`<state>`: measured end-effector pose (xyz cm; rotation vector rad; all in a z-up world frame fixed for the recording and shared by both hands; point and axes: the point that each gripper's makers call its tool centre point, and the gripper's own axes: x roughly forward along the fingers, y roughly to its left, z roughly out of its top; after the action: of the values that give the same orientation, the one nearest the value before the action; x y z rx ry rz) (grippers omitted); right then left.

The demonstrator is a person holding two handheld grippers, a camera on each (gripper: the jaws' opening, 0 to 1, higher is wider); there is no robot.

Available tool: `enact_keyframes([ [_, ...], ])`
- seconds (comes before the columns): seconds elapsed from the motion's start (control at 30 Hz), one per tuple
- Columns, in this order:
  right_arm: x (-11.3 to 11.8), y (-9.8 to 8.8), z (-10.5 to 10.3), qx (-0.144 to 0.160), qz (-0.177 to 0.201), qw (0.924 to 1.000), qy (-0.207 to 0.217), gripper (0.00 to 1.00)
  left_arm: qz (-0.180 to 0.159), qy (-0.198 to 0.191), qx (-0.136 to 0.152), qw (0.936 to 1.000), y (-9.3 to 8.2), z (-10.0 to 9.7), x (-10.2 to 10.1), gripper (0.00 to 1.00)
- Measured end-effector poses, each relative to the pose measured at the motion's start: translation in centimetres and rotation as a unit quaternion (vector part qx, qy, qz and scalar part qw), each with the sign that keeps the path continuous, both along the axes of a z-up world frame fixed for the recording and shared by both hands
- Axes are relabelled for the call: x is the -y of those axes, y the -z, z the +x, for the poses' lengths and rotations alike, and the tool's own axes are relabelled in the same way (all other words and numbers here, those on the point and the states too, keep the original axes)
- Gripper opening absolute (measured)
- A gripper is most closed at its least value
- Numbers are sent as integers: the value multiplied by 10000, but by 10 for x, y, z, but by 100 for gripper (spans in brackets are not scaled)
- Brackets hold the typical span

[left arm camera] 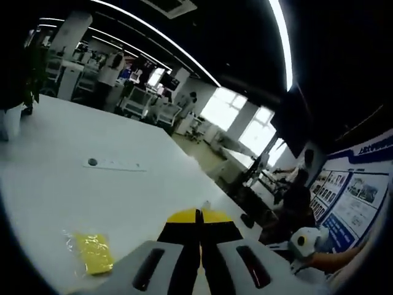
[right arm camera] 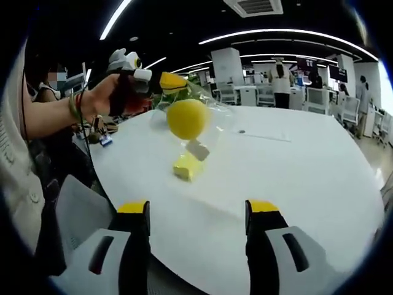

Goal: Compare the silicone blocks by pressing each to a similar depth, holding the contact briefly, and releasing to observe deformation and rebound differences across the visible hardness samples.

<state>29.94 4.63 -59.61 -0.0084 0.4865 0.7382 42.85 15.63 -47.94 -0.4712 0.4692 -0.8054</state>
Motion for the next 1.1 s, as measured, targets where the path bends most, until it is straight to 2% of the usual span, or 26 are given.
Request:
enact_keyframes([
  [0.2,-6,-9,10,52,-27,9998,-196,61,-1,-19,80,10000,-6,4,-5,0],
  [0.3,-10,-18,20,149,-91,9992,-369,63,-6,28,101,9999,-9,5,-7,0],
  [0.4,-16,-29,29,193,22,9982,-572,66,-29,48,92,9999,-9,6,-8,0],
  [0.6,-23,-45,55,460,-244,9938,-982,68,-2,116,115,9999,-8,7,-10,0],
  [0.77,-38,-69,82,761,-490,9855,-1433,70,-27,105,107,9999,-9,10,-14,0],
  [1.0,-61,-80,112,916,-735,9739,-1941,70,-39,196,111,9997,-12,12,-13,0],
  [1.1,-78,-83,124,951,-790,9662,-2262,70,-37,215,109,9997,-12,15,-14,0],
])
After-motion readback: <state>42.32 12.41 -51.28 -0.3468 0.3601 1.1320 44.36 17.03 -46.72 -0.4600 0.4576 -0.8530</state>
